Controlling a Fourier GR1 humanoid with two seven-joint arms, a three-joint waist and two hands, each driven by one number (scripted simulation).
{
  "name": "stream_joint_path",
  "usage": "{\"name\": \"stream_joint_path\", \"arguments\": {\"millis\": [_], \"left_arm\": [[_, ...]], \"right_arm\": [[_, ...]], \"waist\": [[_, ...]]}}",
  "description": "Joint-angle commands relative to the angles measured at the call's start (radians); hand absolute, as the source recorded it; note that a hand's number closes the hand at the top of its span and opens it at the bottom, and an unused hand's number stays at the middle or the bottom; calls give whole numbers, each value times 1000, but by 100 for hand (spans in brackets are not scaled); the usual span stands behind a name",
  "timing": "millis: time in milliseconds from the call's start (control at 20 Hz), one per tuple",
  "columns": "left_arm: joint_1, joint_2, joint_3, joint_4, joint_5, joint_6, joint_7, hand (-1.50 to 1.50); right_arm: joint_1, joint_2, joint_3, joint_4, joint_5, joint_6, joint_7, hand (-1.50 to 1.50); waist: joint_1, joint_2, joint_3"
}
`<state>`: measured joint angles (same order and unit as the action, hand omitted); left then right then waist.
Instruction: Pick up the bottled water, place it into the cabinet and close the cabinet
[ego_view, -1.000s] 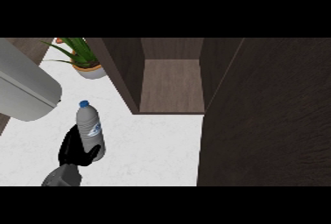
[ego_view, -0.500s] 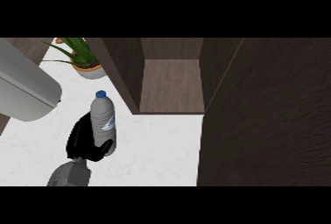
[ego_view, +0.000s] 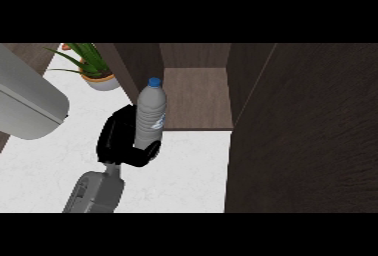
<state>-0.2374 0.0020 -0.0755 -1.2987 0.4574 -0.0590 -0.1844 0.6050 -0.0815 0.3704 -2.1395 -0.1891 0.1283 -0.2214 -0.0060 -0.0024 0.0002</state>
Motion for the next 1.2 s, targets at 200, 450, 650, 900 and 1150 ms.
{"name": "stream_joint_path", "arguments": {"millis": [200,450,650,900,1150], "left_arm": [[-224,-2,-162,27,8,289,45,150],[-334,-2,-179,157,-80,383,-15,150],[-431,17,-133,219,-105,374,41,150],[-512,-2,-165,275,-136,520,39,150],[-514,28,-156,356,-178,554,13,150]], "right_arm": [[-79,5,-18,83,-11,-8,3,-150],[-10,-27,-16,1,-57,8,5,-150],[-81,1,-34,28,-55,-29,38,-150],[-22,-43,-15,-15,-57,12,21,-150],[-60,-21,-14,62,-52,17,-17,-150]], "waist": [[-7,3,0],[-16,4,0],[-14,6,0],[-44,8,0],[-52,16,0]]}}
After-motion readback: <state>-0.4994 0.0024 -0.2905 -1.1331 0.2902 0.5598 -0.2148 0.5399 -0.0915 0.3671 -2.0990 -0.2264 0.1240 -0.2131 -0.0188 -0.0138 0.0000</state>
